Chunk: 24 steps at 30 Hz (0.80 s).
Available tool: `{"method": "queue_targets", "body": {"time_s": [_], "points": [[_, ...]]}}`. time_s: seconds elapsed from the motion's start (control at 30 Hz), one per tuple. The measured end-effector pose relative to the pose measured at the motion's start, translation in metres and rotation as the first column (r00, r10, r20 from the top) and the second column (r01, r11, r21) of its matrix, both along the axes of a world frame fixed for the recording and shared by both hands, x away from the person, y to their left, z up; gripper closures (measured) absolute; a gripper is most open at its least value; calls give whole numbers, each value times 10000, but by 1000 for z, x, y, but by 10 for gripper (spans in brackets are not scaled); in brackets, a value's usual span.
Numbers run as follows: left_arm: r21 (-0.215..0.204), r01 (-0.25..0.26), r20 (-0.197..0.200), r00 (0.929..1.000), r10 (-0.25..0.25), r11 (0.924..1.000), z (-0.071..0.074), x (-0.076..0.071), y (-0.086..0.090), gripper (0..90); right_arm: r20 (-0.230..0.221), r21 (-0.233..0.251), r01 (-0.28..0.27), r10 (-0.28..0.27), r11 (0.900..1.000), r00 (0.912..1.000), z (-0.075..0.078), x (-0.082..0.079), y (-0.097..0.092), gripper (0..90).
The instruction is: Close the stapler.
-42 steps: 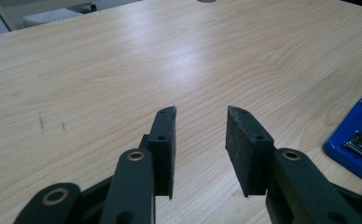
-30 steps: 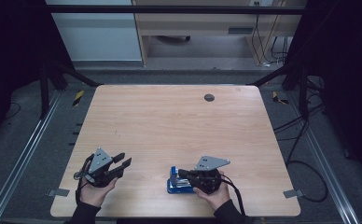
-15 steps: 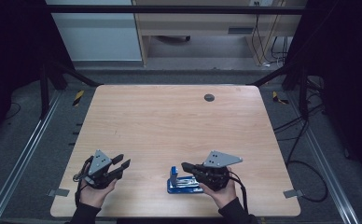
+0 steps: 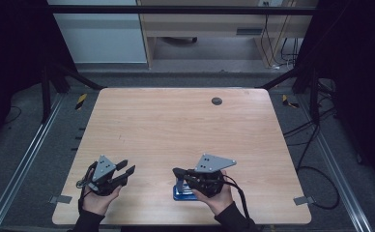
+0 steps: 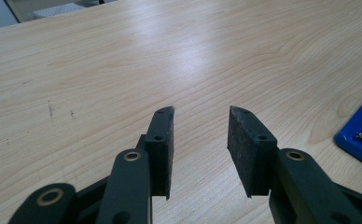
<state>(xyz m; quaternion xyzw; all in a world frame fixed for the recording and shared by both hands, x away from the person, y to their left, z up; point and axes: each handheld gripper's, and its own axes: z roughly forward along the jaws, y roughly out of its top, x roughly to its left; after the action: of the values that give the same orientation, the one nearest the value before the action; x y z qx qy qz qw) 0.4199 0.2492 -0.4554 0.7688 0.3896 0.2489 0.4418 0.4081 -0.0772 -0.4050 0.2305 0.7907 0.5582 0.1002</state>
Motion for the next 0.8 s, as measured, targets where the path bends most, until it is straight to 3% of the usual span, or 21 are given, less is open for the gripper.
{"method": "queue_targets", "body": {"time_s": [0.27, 0.37, 0.8], "points": [[-15, -39, -14, 10000, 39, 10000, 0, 1, 0, 606, -64, -238, 85, -87, 9997, 9999, -3, 0, -5, 900], [3, -19, -15, 10000, 19, 10000, 0, 1, 0, 605, -73, -540, 236, -240, 9983, 9997, -5, 1, -10, 900], [15, -26, -11, 10000, 26, 10000, -1, 1, 1, 604, -547, -938, 896, -950, 9916, 9940, -31, 0, -49, 900]]}}
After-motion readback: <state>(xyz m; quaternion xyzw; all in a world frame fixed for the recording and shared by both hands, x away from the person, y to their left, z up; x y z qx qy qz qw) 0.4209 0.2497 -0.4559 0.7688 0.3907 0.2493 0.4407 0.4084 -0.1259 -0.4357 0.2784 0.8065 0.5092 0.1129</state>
